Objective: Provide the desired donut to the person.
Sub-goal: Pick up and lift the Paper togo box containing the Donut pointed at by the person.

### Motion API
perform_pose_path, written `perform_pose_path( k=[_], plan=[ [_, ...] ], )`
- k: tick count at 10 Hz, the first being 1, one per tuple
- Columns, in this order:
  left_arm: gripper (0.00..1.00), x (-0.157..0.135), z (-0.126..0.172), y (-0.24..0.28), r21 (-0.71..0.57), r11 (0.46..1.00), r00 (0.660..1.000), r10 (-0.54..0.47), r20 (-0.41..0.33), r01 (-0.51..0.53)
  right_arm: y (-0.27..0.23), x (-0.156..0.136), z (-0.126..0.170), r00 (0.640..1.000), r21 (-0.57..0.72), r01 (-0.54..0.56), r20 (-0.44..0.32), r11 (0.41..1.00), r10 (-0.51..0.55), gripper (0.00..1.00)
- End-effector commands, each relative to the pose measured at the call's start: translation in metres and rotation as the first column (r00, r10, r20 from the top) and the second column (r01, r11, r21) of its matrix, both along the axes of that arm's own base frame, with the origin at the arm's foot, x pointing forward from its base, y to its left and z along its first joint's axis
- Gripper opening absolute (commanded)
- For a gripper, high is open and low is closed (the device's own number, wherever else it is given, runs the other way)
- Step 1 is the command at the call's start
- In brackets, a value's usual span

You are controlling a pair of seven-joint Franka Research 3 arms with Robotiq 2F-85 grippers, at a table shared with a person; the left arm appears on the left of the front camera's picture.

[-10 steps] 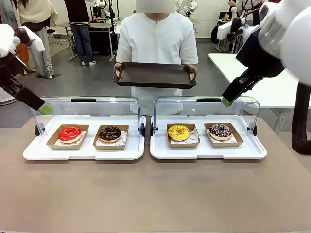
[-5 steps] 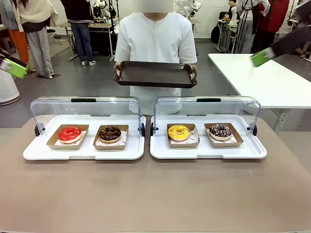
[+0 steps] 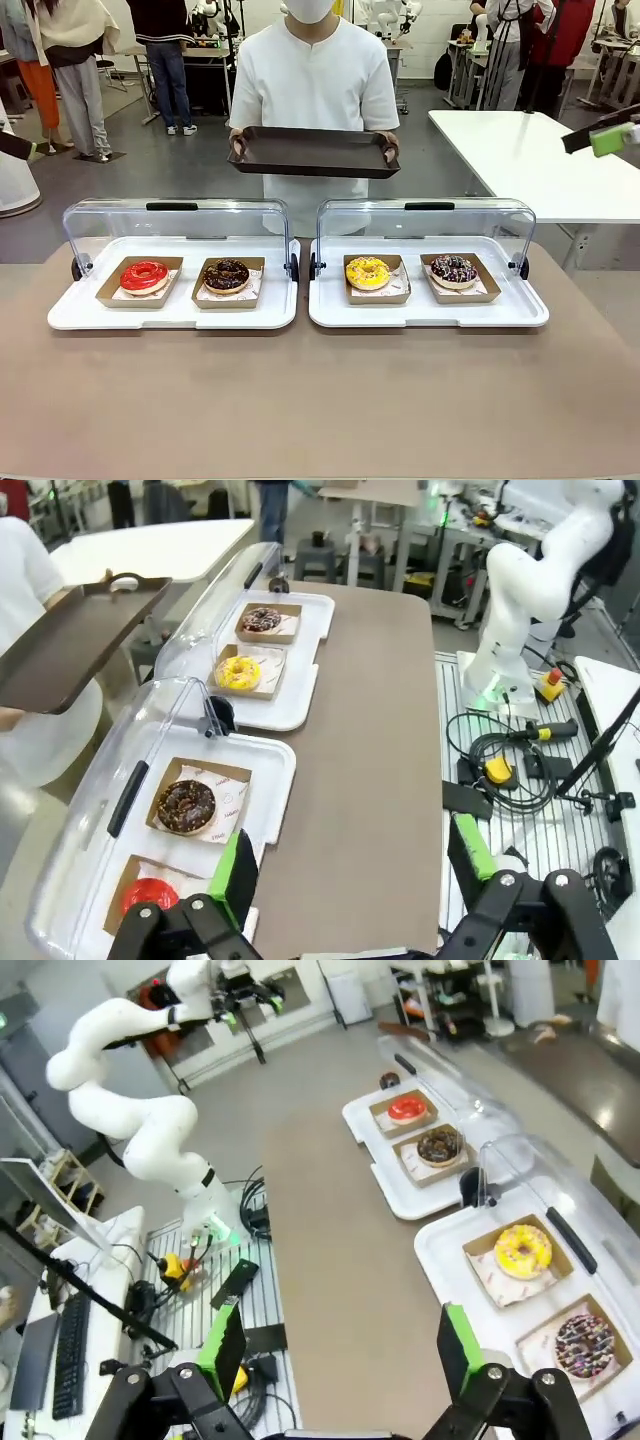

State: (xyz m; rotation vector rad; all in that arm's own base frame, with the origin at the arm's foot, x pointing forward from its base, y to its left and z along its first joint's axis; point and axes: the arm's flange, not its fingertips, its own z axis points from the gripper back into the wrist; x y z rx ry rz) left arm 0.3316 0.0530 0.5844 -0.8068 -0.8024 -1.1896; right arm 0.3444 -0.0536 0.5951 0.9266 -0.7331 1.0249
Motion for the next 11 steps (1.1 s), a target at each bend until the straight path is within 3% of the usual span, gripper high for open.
perform_pose_path(
  k=[1,4,6,11],
  plan=[
    [1.0,0.013,-0.006,0.018,-0.029,0.998,0.999,-0.052,0.014,0.052,-0.02,0.006,-0.013,0.996,0.049,-0.042,0.085,0.998,0.038,1.0],
    [1.0,0.013,-0.018,0.039,-0.118,0.99,0.995,-0.075,0.064,0.083,-0.045,0.007,-0.036,0.996,0.115,-0.023,0.083,0.993,0.014,1.0],
    [1.0,0.015,-0.027,0.054,-0.146,0.986,0.988,-0.056,0.144,0.077,-0.049,0.006,-0.041,0.995,0.122,-0.037,0.094,0.992,0.025,1.0],
    [1.0,0.013,-0.039,0.077,-0.158,0.986,0.982,0.072,0.172,-0.044,-0.048,0.006,-0.044,0.996,0.115,-0.038,0.09,0.993,0.028,1.0]
  ],
)
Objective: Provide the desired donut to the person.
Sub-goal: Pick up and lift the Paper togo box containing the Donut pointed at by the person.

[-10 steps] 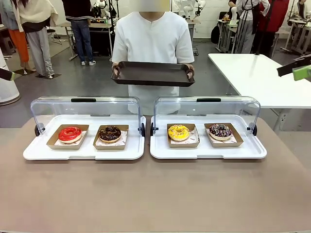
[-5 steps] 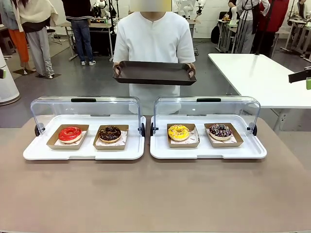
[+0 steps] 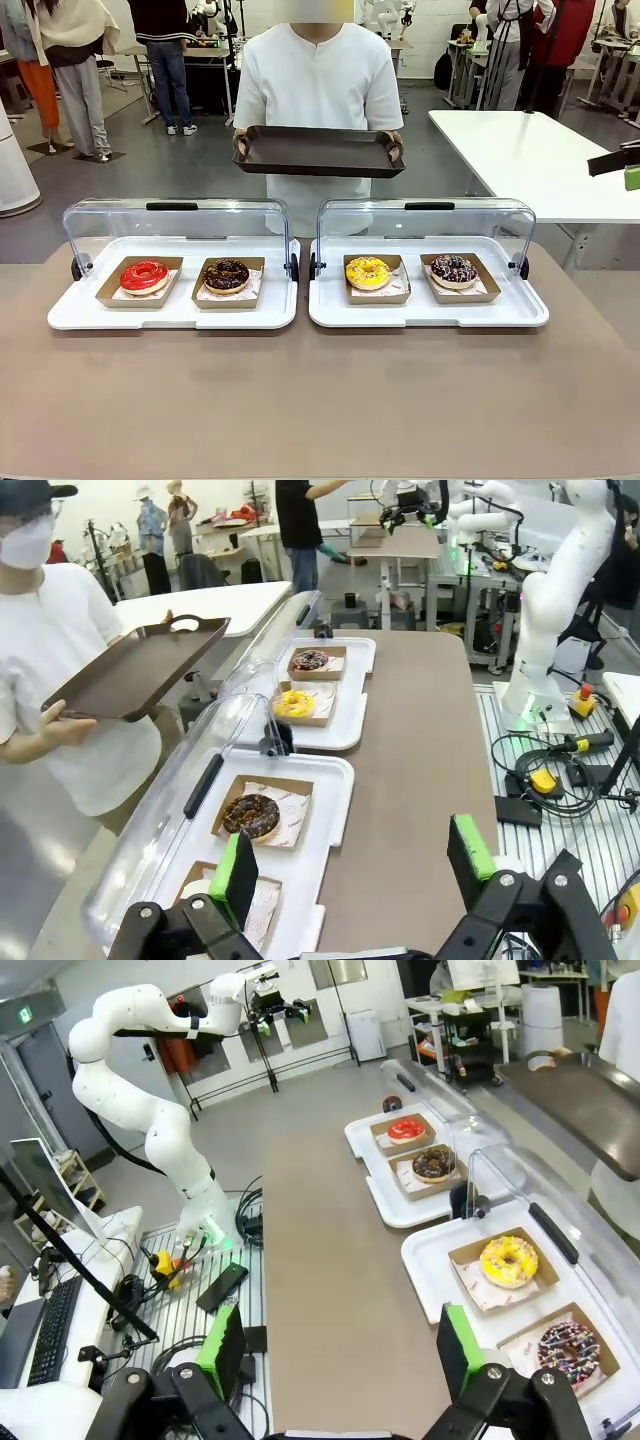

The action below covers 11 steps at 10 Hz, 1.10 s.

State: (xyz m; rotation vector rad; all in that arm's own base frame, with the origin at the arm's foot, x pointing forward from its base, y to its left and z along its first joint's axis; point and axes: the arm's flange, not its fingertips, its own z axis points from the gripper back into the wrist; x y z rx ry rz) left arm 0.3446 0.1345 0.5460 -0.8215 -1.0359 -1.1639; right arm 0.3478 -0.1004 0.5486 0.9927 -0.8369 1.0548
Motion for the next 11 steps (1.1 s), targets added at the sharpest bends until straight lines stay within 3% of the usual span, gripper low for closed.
perform_pose_path(
  k=[1,11],
  plan=[
    [1.0,-0.0014,-0.0006,-0.0059,0.004,1.0,0.999,0.022,0.027,-0.022,0.0002,0.0029,0.0033,1.0,0.017,-0.012,0.022,1.0,0.012,1.0],
    [1.0,-0.0011,0.0006,0.0016,0.008,1.0,1.0,0.011,-0.001,-0.011,0.0006,-0.0002,0.0002,1.0,-0.003,-0.001,-0.001,1.0,0.001,1.0]
  ],
)
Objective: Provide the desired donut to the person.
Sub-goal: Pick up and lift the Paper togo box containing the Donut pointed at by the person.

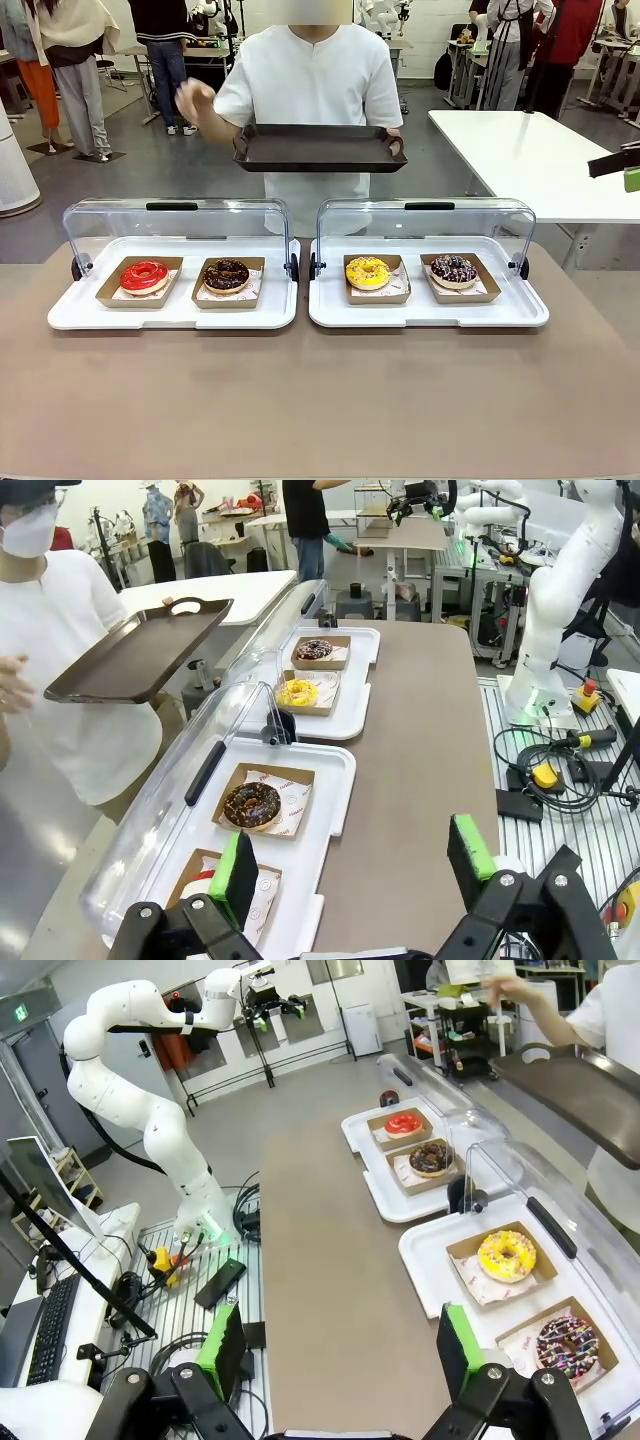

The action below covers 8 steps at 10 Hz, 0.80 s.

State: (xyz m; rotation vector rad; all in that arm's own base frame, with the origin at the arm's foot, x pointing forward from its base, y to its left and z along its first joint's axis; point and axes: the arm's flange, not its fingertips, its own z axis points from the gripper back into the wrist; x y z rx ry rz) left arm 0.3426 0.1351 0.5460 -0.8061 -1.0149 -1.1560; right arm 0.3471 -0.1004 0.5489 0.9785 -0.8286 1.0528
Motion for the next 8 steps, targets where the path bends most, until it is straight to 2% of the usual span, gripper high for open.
perform_pose_path(
  k=[1,8],
  plan=[
    [1.0,0.0009,0.0007,0.0009,-0.012,1.0,1.0,0.0,0.013,0.001,0.0006,0.0005,-0.0001,1.0,0.012,-0.007,0.002,1.0,0.007,1.0],
    [1.0,0.0009,0.0007,0.0009,-0.012,1.0,1.0,0.0,0.013,0.001,0.0006,0.0005,-0.0001,1.0,0.012,-0.007,0.002,1.0,0.007,1.0]
  ],
)
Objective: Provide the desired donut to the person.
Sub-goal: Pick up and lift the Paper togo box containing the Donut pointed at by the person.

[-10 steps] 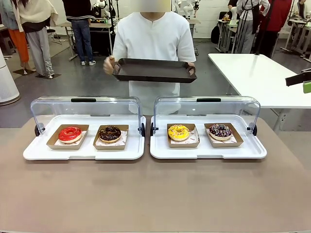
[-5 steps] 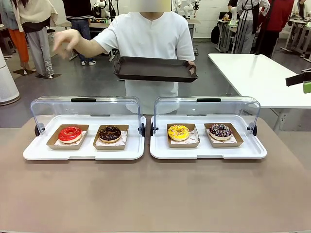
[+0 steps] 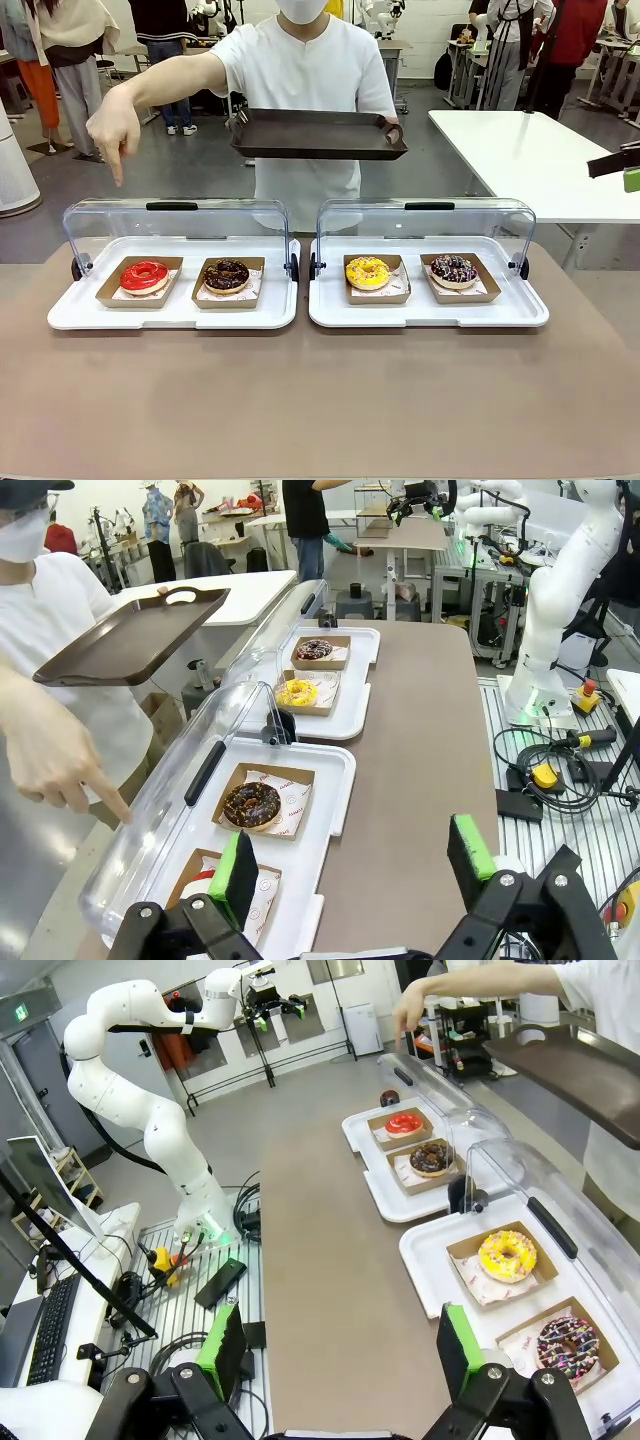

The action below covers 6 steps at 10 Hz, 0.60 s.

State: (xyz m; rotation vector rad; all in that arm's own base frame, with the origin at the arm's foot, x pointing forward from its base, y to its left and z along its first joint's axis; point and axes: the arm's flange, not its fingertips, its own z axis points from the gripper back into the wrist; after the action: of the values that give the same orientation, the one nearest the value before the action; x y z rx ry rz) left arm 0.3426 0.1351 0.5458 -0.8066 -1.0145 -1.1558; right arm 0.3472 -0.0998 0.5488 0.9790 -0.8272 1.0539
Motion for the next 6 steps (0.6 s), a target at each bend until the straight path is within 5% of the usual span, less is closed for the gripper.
perform_pose_path(
  k=[1,6],
  plan=[
    [1.0,0.0009,0.0008,0.0009,-0.012,1.0,1.0,0.0,0.013,0.0,0.0001,0.0004,0.0,1.0,0.013,-0.006,0.003,1.0,0.006,1.0],
    [1.0,0.0009,0.0008,0.0009,-0.012,1.0,1.0,0.0,0.013,0.0,0.0001,0.0004,0.0,1.0,0.013,-0.006,0.003,1.0,0.006,1.0]
  ],
)
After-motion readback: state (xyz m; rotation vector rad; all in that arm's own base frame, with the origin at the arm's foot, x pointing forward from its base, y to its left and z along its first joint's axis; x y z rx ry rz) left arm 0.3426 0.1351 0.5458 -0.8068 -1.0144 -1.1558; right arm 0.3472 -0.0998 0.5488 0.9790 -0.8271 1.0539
